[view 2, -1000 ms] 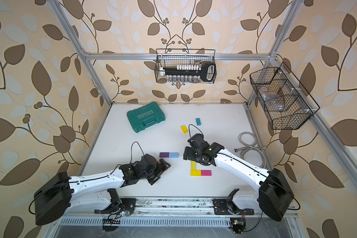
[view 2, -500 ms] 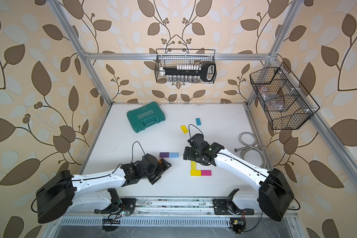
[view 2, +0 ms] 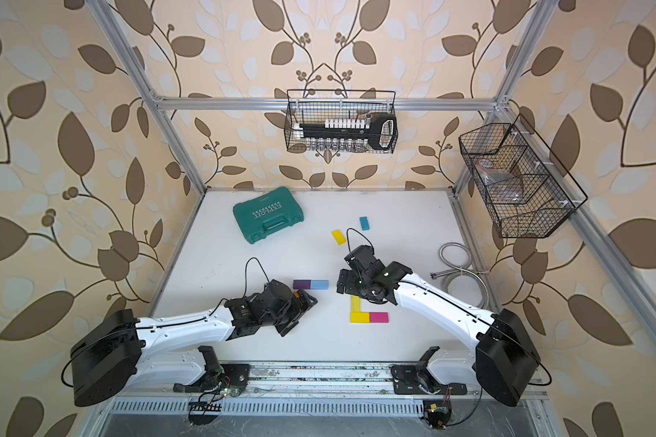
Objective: Assemble the letter c with building blocks
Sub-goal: Assemble the building block at the center of the board.
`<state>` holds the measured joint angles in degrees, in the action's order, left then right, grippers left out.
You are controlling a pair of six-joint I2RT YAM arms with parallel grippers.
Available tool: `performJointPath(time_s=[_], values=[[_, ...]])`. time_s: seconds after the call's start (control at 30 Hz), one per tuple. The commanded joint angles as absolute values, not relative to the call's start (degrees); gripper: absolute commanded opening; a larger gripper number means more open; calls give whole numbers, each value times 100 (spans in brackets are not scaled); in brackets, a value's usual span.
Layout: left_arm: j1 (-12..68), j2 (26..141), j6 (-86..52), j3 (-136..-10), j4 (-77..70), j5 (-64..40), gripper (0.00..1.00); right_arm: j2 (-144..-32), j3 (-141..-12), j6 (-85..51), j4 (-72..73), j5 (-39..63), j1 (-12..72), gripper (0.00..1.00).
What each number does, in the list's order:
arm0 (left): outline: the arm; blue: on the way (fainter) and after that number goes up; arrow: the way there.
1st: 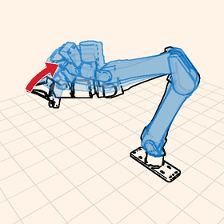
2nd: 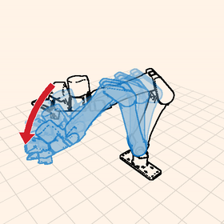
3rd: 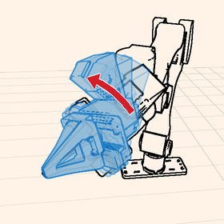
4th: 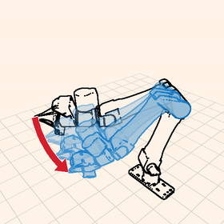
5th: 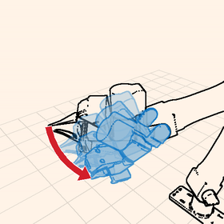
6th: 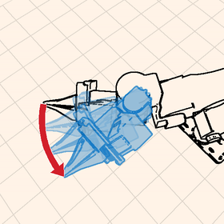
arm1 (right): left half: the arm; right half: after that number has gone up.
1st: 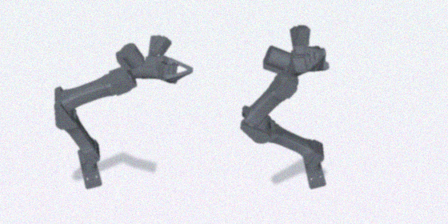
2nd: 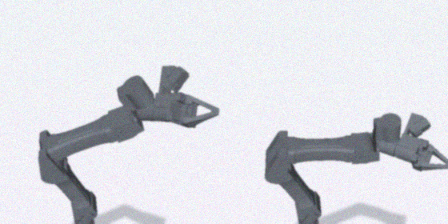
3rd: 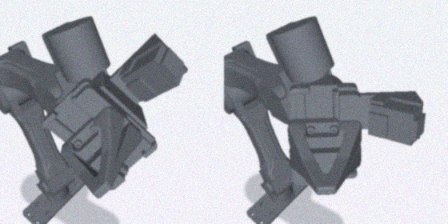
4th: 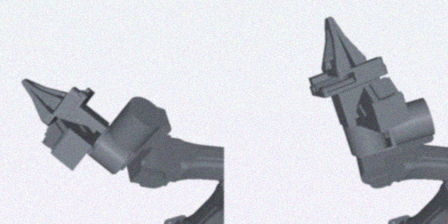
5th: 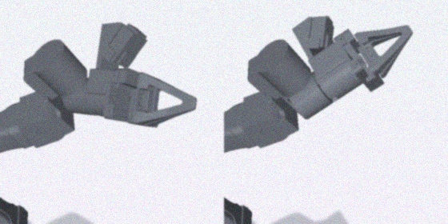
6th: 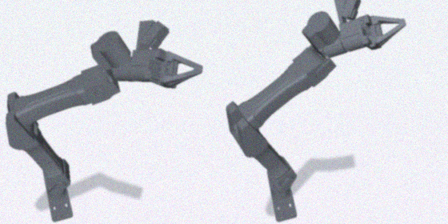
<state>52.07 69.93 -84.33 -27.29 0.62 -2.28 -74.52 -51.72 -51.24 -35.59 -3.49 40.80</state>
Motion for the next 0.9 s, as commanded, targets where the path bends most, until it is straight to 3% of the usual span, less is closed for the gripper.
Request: performJointPath(time_s=[0.0,0.87], values=[[5169,7014,-8296,-2909,40,-79,99,-7405,-5199,-5147,-3581,-457,4068,94],[5031,6747,-8145,-2720,391,-245,99,-7510,-5337,-5120,-3596,-413,3938,94]])
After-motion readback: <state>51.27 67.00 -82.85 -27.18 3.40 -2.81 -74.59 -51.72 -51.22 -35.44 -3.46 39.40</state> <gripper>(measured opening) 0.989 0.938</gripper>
